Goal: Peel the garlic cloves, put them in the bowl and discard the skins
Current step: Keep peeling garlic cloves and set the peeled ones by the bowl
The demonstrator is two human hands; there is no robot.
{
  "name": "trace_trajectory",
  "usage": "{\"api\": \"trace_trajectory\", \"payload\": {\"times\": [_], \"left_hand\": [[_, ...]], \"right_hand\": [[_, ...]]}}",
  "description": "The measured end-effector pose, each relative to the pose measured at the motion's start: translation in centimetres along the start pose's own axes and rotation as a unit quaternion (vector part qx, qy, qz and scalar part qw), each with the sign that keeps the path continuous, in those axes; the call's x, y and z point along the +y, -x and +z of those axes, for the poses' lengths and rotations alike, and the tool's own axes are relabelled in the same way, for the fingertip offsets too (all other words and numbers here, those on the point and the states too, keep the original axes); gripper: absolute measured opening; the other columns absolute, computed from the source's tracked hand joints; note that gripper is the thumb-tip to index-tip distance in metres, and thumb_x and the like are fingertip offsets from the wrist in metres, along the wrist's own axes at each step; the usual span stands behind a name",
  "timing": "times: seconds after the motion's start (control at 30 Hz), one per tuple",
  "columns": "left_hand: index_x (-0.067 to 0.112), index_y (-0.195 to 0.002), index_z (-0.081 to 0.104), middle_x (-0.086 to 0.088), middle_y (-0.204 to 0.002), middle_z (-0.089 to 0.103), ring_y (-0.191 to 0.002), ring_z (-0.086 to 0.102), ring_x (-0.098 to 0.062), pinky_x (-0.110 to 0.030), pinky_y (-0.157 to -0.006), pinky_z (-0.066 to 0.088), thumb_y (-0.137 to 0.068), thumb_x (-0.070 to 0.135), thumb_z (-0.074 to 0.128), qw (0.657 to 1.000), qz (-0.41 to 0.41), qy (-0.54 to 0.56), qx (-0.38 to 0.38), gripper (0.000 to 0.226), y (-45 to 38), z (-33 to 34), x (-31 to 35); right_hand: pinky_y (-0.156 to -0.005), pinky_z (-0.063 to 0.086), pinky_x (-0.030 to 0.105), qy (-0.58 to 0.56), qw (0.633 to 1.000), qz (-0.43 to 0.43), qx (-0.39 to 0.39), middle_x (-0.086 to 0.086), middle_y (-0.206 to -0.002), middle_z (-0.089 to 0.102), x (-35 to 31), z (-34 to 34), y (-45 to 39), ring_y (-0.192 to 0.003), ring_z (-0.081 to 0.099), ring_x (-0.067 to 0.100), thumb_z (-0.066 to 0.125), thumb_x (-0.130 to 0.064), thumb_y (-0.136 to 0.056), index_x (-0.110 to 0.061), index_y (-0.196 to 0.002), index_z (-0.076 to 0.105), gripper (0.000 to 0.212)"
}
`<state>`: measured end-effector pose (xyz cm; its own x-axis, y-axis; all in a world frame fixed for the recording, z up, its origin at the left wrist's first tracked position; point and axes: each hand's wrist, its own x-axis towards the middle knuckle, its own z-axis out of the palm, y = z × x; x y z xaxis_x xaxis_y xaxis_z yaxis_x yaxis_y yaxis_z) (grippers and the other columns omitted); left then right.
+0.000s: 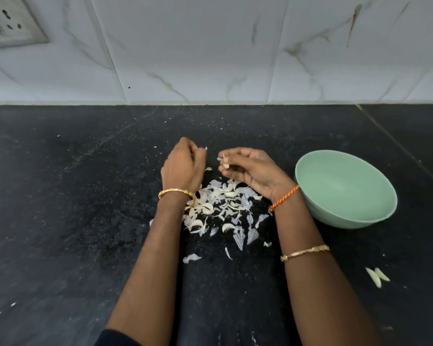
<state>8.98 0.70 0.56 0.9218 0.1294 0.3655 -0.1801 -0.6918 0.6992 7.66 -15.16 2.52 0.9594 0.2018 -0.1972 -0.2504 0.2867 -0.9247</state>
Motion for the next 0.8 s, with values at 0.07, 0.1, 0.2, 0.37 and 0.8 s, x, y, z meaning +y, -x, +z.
{"api": "trace_trajectory", "payload": {"times": [0.07, 0.1, 0.2, 0.37, 0.8], "left_hand": [[0.016, -0.076, 0.045, 0.006, -0.065, 0.048, -0.061, 0.044, -0.017, -0.032, -0.056, 0.029, -0.094, 0.027, 0.042, 1.0, 0.003, 0.018, -0.007, 0.021, 0.3, 0.1, 0.4], [0.016, -0.07, 0.043, 0.006, -0.06, 0.045, -0.057, 0.041, -0.016, -0.032, -0.054, 0.027, -0.093, 0.027, 0.042, 1.0, 0.003, 0.019, -0.011, 0.026, 0.3, 0.2, 0.6], [0.016, -0.057, 0.036, 0.004, -0.051, 0.039, -0.051, 0.042, -0.019, -0.031, -0.053, 0.029, -0.092, 0.028, 0.047, 1.0, -0.001, 0.011, -0.028, 0.038, 0.3, 0.6, 0.6], [0.025, -0.075, 0.056, 0.008, -0.073, 0.061, -0.056, 0.057, -0.024, -0.035, -0.056, 0.05, -0.089, 0.025, 0.062, 0.992, 0.023, 0.1, -0.071, 0.015, 0.2, 1.0, 0.0], [0.011, -0.088, 0.073, 0.006, -0.073, 0.071, -0.04, 0.05, -0.005, -0.012, -0.039, 0.037, -0.079, 0.01, 0.075, 0.943, -0.022, 0.307, -0.123, 0.01, 0.4, 0.8, 0.9]], "right_hand": [[-0.066, 0.057, 0.02, -0.03, 0.999, -0.013, 0.006, 0.014, -0.091, 0.068, 0.2, 0.0, 0.0, -0.077, 0.071, 0.017, 0.057, 0.009, -0.088, 0.006, -0.1, 0.064, 0.014], [-0.068, 0.058, 0.021, -0.045, 0.999, -0.025, 0.016, 0.015, -0.093, 0.067, 0.3, 0.0, -0.1, -0.078, 0.071, 0.018, 0.056, 0.01, -0.088, 0.006, -0.097, 0.064, 0.013], [-0.069, 0.059, 0.023, -0.065, 0.995, -0.054, 0.06, 0.014, -0.093, 0.067, 0.5, -0.3, -0.1, -0.077, 0.071, 0.017, 0.055, 0.009, -0.089, 0.002, -0.092, 0.065, 0.013], [-0.063, 0.055, 0.016, -0.036, 0.99, -0.076, 0.115, 0.005, -0.087, 0.069, 1.0, -0.6, -0.3, -0.069, 0.064, 0.005, 0.062, 0.003, -0.087, -0.002, -0.096, 0.068, 0.012], [-0.062, 0.055, 0.018, -0.028, 0.995, -0.05, 0.082, 0.006, -0.078, 0.065, 1.0, -0.5, -0.5, -0.07, 0.062, 0.009, 0.058, 0.002, -0.09, -0.003, -0.084, 0.064, 0.009]]}}
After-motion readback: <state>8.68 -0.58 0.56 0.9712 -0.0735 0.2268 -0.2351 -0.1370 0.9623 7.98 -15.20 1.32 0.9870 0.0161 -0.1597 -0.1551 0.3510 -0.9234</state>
